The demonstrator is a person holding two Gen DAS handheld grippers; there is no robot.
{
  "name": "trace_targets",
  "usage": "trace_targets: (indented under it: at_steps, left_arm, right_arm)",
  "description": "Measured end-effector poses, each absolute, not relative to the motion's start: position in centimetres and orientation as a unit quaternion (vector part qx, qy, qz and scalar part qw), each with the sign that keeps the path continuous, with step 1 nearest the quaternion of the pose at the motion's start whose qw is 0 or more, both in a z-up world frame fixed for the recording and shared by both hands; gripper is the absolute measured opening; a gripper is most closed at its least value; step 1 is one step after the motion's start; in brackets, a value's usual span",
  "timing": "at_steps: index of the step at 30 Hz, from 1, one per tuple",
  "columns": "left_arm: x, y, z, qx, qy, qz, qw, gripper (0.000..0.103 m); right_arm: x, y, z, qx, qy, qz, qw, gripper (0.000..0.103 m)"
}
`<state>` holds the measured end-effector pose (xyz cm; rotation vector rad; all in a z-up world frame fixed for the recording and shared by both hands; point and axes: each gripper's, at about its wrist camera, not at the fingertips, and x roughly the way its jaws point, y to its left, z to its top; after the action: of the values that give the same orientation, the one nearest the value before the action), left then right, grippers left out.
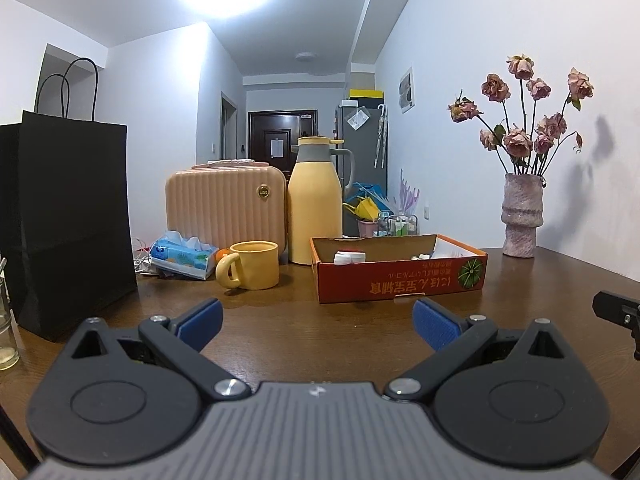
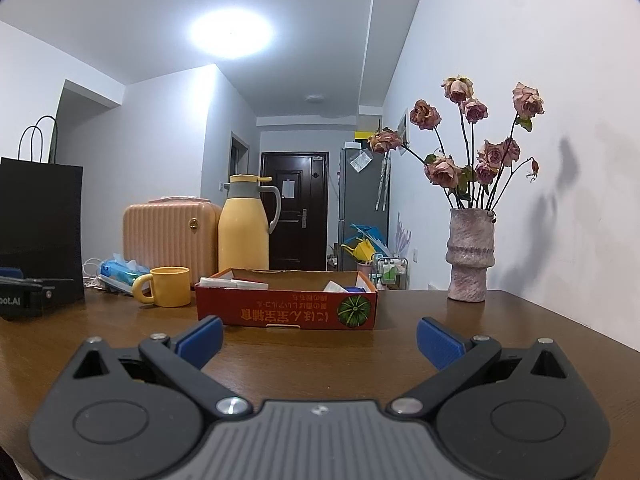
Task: Organize rigid objects
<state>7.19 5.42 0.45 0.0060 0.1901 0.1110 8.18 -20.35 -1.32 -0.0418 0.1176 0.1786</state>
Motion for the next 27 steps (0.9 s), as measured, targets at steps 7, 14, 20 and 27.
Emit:
trace_targets:
  at_steps: [7,14,20,27]
  left_arm:
    - [7.05,5.51,0.46,0.004,0.093,0.055,0.994,0.103]
    - [7.05,5.49,0.46,0.004,0.093,0.055,0.994,0.103]
    - [7.04,5.51,0.45,0.003,0.093,0.055,0.994,0.103]
    - [7.08,5.58,0.41,0.003,0.093,0.056,0.994,0.103]
  right_arm:
    - [8.13,-20.29,-1.27,-0.021,0.058,0.090,0.994,0.103]
    - [8.11,-20.29,-1.26,-0.021,0.058,0.090,0.994,0.103]
    - [8.05,-20.27,-1.17,-0.021,0.058,0.091,0.994,0.103]
    - [8.06,-20.26,-1.20,-0.021,0.058,0.090,0.994,0.103]
